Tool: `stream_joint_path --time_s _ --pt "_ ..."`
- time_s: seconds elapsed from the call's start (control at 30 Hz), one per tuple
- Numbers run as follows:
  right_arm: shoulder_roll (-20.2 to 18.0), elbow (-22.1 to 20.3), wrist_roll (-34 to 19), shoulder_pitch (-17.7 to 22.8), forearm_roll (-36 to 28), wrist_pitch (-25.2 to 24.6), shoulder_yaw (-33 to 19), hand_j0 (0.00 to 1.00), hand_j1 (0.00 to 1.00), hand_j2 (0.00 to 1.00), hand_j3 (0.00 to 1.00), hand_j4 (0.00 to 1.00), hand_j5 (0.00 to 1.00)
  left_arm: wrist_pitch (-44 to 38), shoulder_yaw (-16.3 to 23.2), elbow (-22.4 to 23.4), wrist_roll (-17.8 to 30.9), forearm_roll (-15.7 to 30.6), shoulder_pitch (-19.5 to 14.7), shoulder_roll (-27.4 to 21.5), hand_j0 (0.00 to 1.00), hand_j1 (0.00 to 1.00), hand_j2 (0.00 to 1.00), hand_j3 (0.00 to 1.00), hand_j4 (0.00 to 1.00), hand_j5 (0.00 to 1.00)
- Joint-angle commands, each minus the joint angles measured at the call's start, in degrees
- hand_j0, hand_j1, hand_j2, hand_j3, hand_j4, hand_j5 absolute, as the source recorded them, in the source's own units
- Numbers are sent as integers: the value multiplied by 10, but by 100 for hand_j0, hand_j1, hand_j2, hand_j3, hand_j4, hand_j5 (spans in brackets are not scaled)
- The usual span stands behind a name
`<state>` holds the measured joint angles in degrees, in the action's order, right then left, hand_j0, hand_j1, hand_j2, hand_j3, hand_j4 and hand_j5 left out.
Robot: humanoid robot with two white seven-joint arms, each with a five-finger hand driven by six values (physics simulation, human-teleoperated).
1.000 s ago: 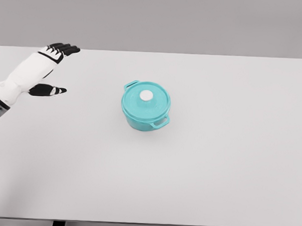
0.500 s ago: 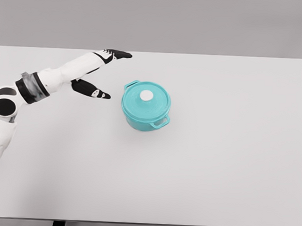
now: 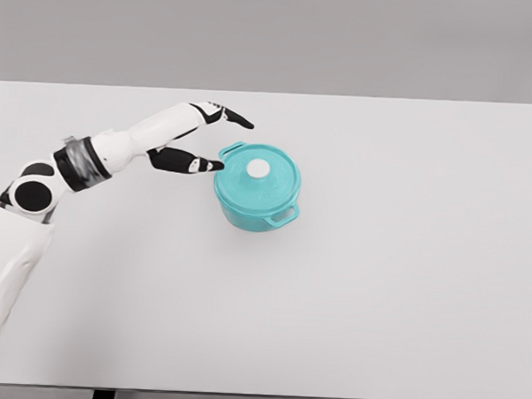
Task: Open the lid of the pot with left arm
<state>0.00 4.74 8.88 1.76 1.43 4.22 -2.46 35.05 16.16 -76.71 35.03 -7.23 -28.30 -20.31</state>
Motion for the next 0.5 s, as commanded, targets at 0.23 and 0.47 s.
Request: stream_joint_path --time_s 0.23,0.47 --pt "0 0 0 0 0 0 0 100 100 100 100 100 100 -41 27 2 0 2 -1 16 73 73 73 73 73 73" --pt "0 0 0 0 0 0 0 100 100 100 100 100 100 -58 48 10 0 0 -4 18 73 73 73 73 73 73"
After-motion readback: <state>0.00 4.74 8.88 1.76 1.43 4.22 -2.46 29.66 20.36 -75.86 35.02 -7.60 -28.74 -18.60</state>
